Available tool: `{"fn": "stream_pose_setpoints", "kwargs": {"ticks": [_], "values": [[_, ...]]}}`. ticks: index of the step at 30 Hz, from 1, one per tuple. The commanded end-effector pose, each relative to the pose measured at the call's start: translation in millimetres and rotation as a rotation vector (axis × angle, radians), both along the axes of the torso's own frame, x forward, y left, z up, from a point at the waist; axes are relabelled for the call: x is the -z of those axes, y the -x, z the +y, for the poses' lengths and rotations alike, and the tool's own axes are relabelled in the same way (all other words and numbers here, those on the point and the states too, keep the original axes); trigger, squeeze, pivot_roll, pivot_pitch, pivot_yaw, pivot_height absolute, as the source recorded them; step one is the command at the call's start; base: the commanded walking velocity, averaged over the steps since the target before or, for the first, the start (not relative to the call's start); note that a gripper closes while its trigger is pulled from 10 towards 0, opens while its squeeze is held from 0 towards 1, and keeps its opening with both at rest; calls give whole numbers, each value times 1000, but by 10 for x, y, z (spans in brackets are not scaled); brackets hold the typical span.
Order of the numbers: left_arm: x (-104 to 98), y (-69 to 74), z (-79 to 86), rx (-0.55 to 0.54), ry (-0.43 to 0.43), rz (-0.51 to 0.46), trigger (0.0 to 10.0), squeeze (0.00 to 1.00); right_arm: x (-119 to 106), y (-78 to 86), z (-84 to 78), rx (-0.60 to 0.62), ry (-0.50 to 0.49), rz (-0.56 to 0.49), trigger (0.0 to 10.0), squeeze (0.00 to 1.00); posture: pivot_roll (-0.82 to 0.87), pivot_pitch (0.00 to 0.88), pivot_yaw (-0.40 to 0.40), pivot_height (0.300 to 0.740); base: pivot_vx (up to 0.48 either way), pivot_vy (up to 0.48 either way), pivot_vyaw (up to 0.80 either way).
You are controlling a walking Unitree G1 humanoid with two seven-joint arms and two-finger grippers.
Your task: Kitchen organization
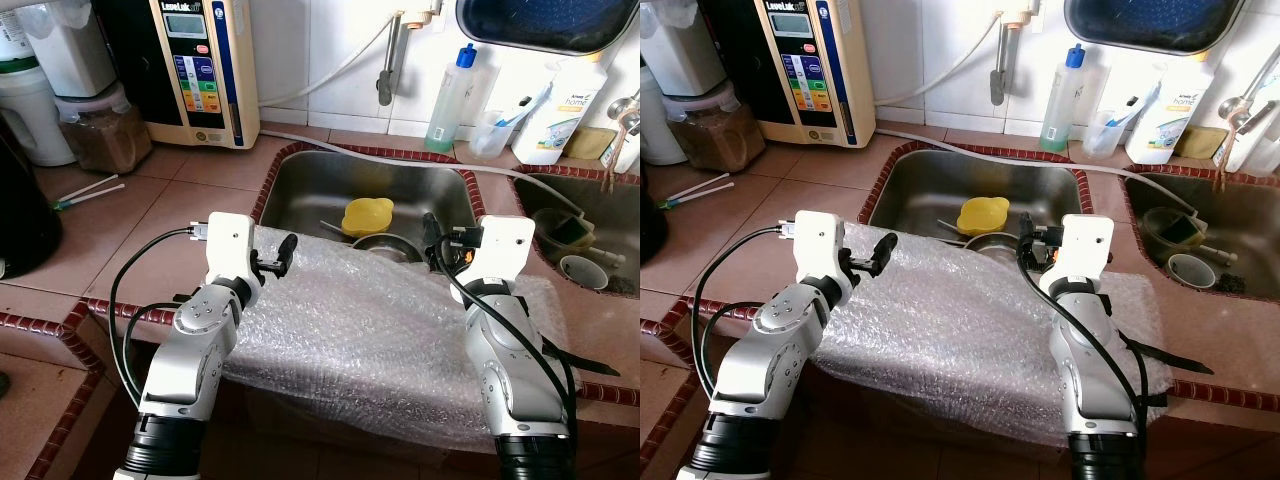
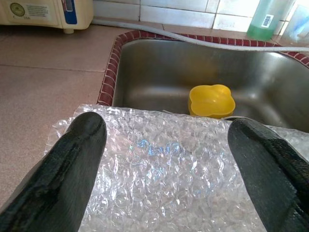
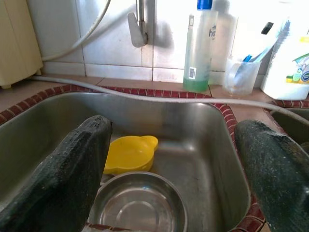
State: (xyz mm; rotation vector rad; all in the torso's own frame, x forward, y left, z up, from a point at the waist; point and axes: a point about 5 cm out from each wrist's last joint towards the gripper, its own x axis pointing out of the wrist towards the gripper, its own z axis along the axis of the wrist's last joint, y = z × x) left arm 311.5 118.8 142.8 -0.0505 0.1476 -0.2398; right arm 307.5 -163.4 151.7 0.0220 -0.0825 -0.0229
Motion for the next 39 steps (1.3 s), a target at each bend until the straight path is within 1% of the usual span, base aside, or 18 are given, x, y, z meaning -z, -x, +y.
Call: {"fn": "stream_pose_setpoints", "kwargs": {"ticks": [1, 7, 16, 20, 23, 25, 37, 39], "values": [[-59, -6, -13, 4, -6, -15, 10000, 0, -86, 3, 21, 1, 3, -27, 10000, 122, 8, 0, -1, 740, 0, 0, 0], [-61, -2, -22, 3, -4, 1, 10000, 0, -90, 4, 40, -1, -6, -24, 10000, 118, 7, 0, 2, 740, 0, 0, 0], [-90, -5, -43, 5, -8, 2, 10000, 0, -110, 11, 26, 6, -13, -33, 10000, 122, 6, 0, 9, 740, -260, 0, 0], [-130, -9, -42, 7, -13, -13, 10000, 0, -149, 31, 39, -14, 16, -71, 10000, 118, 9, 0, 8, 740, -203, 0, 0], [-133, -14, -36, 5, -14, -13, 10000, 0, -151, 33, 46, -16, 17, -73, 10000, 118, 9, 0, 8, 740, -269, 0, 0], [-147, -24, -48, 4, -14, -16, 10000, 0, -182, 20, 34, -14, 31, -87, 10000, 122, 10, 0, 7, 740, -270, 0, 0], [-170, -40, -56, 6, -12, -21, 10000, 0, -233, -23, 7, 0, 38, -106, 10000, 122, 10, 0, 10, 740, -269, 0, 0], [-185, -49, -61, 13, 0, -37, 10000, 0, -245, -29, 3, 7, 42, -111, 10000, 122, 6, 0, 13, 740, -127, 0, 0]]}}
